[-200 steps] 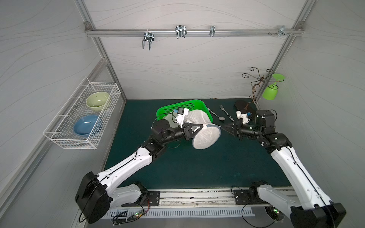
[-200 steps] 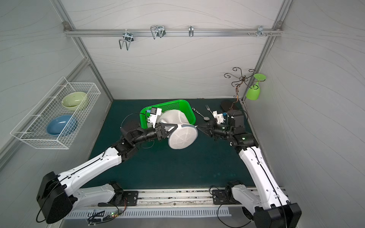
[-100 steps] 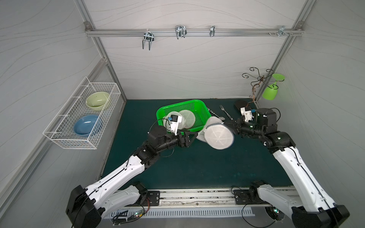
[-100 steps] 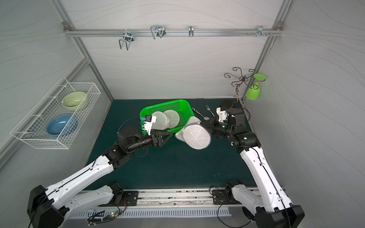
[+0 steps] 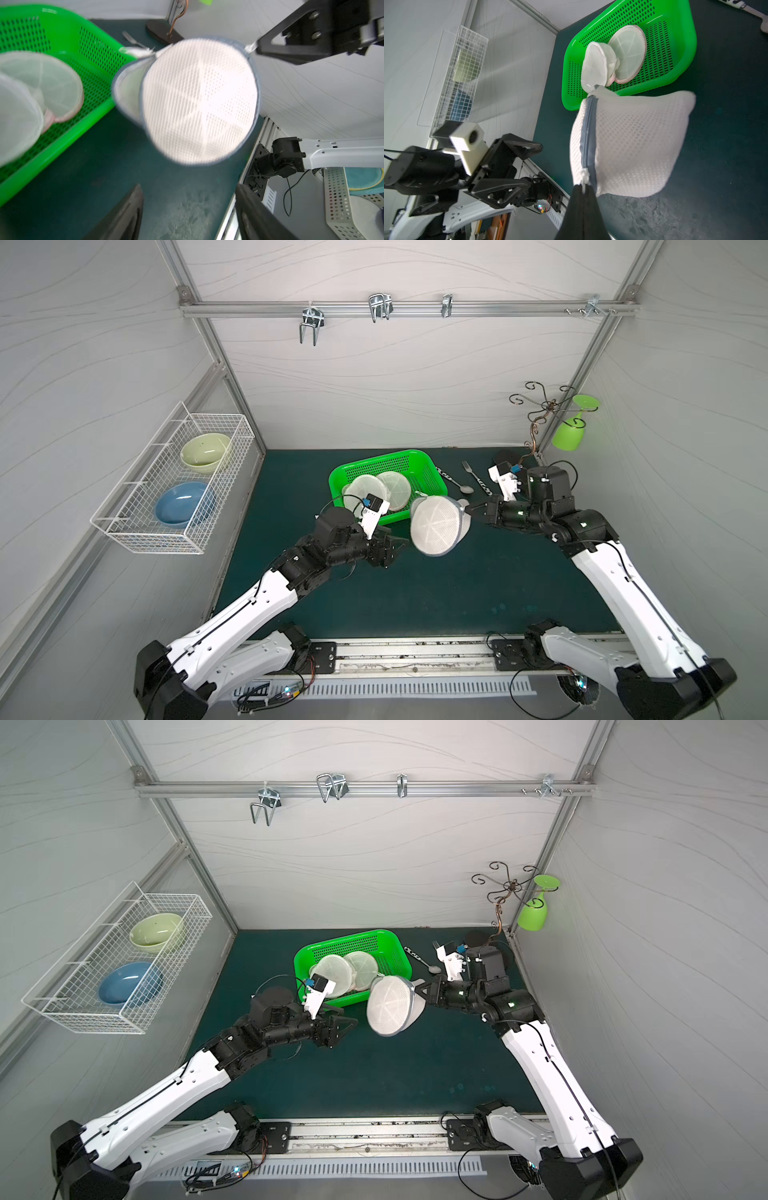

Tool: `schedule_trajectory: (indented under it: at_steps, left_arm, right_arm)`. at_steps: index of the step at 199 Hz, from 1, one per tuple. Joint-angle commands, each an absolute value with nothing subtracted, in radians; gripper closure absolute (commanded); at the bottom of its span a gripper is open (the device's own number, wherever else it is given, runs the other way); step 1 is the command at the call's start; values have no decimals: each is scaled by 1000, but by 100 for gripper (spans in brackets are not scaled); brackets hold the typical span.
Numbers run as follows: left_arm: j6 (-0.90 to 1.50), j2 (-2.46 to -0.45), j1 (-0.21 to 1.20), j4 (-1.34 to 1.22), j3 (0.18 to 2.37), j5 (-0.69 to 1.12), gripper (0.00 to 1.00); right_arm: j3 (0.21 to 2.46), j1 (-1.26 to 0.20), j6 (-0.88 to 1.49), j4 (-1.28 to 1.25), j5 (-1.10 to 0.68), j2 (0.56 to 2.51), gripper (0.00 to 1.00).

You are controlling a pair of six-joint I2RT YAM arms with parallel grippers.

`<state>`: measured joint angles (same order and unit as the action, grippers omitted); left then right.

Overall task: Turn the laundry bag inside out
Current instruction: Zip the zipper on the laundry bag.

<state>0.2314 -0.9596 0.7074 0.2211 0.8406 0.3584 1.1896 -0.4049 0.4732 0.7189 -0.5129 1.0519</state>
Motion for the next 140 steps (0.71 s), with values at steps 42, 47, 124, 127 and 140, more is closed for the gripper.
schedule_trajectory:
  at_steps: [42,47,124,127,140]
  left_arm:
    - [-27,-939,772,237,919,399,27]
    - [-31,-941,773,238,919,397,27]
    - [105,-1021,776,68,884,496,45]
    - [113,-1022,776,58,880,496,45]
    - [135,-1026,776,40,873,493,45]
  right_arm:
    - [1218,-559,256,775,-611,1083,100]
    - [1221,-571,247,779,-611,1087,100]
    - [1253,-660,278,717,-594,1134,100]
    - [1252,-661,288,707,-593,1134,100]
    - [1247,-664,324,664,-577,1134,100]
